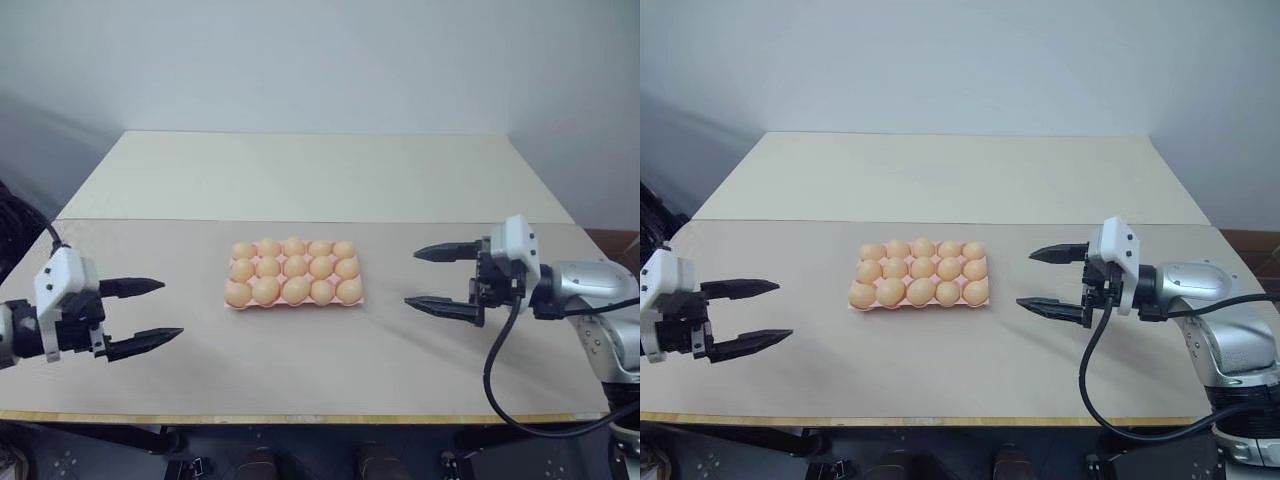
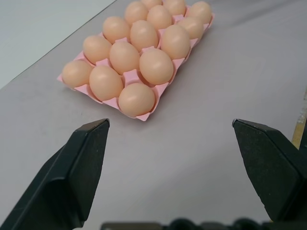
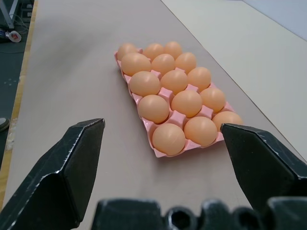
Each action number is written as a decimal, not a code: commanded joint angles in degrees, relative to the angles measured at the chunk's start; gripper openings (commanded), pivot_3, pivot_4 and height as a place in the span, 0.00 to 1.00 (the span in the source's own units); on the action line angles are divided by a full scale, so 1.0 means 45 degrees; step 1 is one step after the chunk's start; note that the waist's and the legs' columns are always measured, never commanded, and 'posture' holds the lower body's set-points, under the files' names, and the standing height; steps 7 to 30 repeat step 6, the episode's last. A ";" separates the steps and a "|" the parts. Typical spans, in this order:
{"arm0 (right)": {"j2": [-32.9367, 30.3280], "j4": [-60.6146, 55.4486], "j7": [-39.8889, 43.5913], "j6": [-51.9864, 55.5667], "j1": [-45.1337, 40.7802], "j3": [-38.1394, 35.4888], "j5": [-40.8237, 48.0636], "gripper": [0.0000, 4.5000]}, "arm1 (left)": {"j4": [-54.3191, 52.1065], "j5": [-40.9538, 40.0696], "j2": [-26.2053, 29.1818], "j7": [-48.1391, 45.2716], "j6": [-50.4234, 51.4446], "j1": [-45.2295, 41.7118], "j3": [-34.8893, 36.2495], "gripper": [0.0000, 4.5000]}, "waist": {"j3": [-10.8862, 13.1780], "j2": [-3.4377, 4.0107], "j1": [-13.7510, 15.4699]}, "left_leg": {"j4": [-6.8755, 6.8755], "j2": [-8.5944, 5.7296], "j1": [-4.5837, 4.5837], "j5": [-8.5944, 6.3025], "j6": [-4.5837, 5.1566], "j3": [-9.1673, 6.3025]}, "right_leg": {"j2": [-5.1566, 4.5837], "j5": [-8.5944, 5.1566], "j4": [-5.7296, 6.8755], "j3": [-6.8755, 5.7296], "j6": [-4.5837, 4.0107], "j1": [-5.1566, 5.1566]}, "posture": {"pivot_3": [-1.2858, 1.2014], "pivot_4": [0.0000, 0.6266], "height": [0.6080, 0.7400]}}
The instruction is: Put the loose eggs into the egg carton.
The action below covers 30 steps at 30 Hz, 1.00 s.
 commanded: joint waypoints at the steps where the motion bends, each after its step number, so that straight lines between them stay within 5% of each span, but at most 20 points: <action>1: -0.0116 -0.0262 0.0103 -0.0237 -0.0095 -0.0342 0.0063 1.00 | -0.0818 -0.0443 -0.0188 0.0523 0.0293 0.0238 0.0704 0.99 | 0.0000 0.0000 -0.0019 | 0.0000 0.0000 -0.0001 0.0000 0.0000 0.0000 | 0.0000 0.0000 -0.0001 0.0000 0.0000 0.0000 | 0.52 0.24 1.00; 30: -0.0134 -0.0521 0.0026 -0.0083 0.0117 -0.0416 0.0193 1.00 | -0.1321 -0.0757 -0.0345 0.0795 0.0570 0.0698 0.0866 0.99 | 0.0000 0.0000 -0.0035 | 0.0000 0.0000 0.0003 0.0000 0.0000 0.0000 | 0.0001 0.0000 0.0001 0.0002 -0.0001 0.0000 | 0.52 0.24 1.00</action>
